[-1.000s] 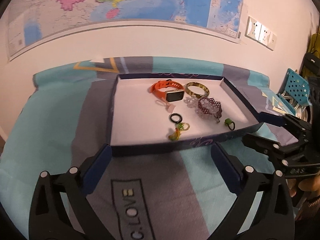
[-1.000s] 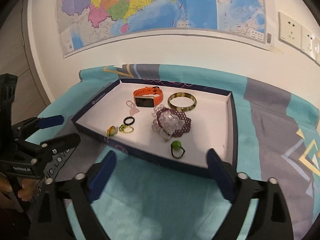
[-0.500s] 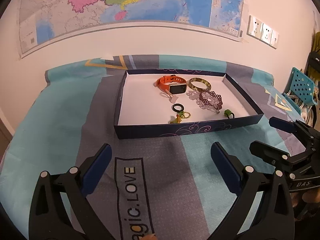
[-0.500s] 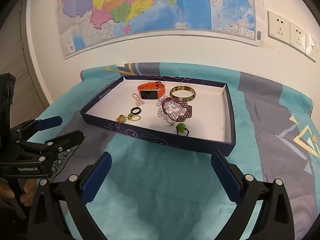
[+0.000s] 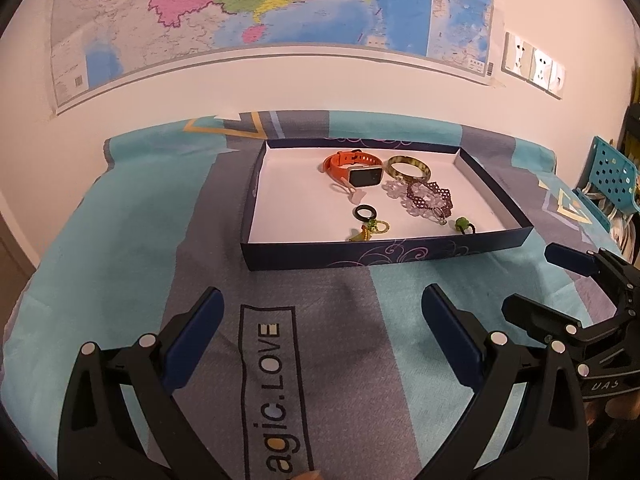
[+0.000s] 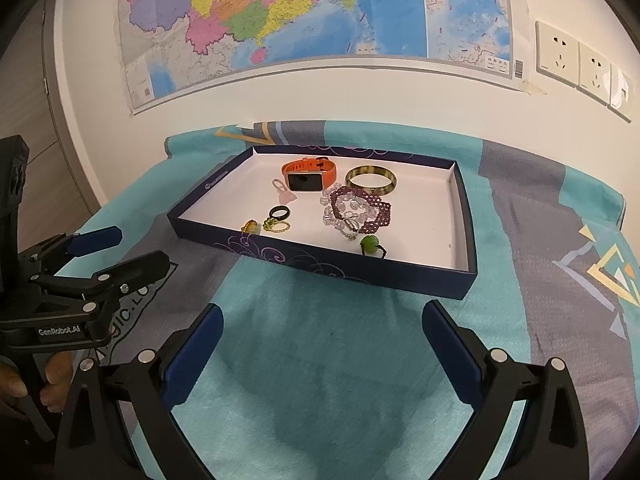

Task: Organize jewelry

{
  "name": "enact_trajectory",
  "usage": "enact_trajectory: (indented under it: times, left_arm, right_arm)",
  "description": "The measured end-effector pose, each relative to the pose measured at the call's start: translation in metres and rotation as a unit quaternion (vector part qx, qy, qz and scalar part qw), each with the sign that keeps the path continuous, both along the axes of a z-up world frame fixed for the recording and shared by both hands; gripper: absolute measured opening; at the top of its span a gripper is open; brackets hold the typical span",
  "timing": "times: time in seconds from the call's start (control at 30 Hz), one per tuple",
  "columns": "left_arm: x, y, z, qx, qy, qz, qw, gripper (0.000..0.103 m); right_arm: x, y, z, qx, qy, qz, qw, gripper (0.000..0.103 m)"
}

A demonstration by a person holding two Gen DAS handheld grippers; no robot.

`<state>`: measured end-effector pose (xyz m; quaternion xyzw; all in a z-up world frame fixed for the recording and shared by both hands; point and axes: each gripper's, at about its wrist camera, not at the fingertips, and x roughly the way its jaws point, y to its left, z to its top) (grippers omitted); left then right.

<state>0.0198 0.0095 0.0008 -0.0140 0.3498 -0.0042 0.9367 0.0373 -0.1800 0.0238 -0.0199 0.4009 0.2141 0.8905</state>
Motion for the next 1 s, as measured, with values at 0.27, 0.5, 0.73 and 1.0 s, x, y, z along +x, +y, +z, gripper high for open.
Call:
enact_trajectory:
  times: [0.27, 0.5, 0.73, 1.0]
  left_arm:
    - [-0.0016, 0.0004, 0.0002, -0.002, -0.001, -0.003, 1.0000, 0.097]
    - [-0.0011, -0.0019, 0.0000, 0.000, 0.003, -0.004, 1.0000, 0.097]
    - [-0.0005, -0.0037, 0.0003, 0.004, 0.003, -0.003, 1.0000, 0.097]
    - [-0.0009, -0.0029, 0.0003, 0.008, 0.001, -0.002, 1.0000, 0.097]
  right_arm:
    - [0.0000, 0.0012, -0.0006, -0.003, -0.002, 0.001, 1.000, 0.096]
    - [0.0003, 0.0018, -0.0010, -0.003, -0.001, 0.002, 1.000, 0.096]
    - [0.0000, 0.0019, -0.0015, -0.003, 0.001, 0.003, 1.000, 0.096]
    - [0.0008, 0.0026, -0.0037, -0.002, 0.005, 0.004, 1.000, 0.096]
